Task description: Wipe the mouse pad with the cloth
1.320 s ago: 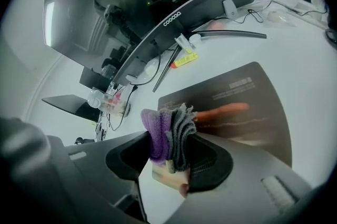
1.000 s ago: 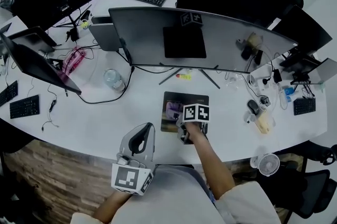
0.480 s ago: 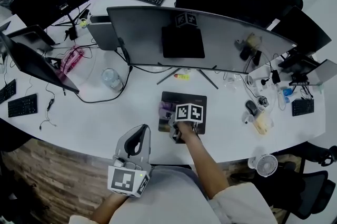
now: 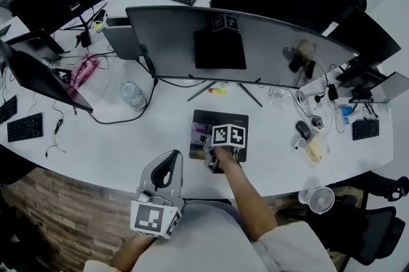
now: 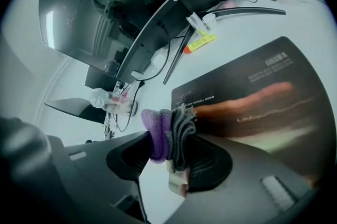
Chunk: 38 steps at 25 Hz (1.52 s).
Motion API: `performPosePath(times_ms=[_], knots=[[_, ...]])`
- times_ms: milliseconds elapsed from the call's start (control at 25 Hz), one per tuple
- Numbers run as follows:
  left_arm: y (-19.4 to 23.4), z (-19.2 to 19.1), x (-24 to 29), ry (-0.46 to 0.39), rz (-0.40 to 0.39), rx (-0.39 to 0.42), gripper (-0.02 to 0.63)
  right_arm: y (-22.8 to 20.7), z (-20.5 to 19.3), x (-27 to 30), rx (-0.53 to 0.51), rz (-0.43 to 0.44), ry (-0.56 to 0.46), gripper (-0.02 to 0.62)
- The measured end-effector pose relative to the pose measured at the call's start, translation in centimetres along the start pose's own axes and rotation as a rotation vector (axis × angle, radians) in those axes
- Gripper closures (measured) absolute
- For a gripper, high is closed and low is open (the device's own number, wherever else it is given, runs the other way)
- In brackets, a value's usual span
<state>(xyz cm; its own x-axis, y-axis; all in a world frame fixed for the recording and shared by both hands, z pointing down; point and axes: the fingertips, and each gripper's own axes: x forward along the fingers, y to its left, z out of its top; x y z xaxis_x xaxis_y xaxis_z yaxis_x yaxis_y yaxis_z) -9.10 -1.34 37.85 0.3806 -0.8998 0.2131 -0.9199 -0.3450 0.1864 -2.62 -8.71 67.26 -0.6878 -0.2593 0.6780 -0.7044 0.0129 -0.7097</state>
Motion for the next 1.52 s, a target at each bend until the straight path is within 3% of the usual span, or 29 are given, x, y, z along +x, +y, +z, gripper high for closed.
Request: performPosePath(times_ms=[1520], knots=[[-2.1, -0.1, 1.5, 0.01, -0.031, -0.001, 0.606, -5.6, 0.8, -5.2, 0.071, -0.009, -0.003, 0.403]])
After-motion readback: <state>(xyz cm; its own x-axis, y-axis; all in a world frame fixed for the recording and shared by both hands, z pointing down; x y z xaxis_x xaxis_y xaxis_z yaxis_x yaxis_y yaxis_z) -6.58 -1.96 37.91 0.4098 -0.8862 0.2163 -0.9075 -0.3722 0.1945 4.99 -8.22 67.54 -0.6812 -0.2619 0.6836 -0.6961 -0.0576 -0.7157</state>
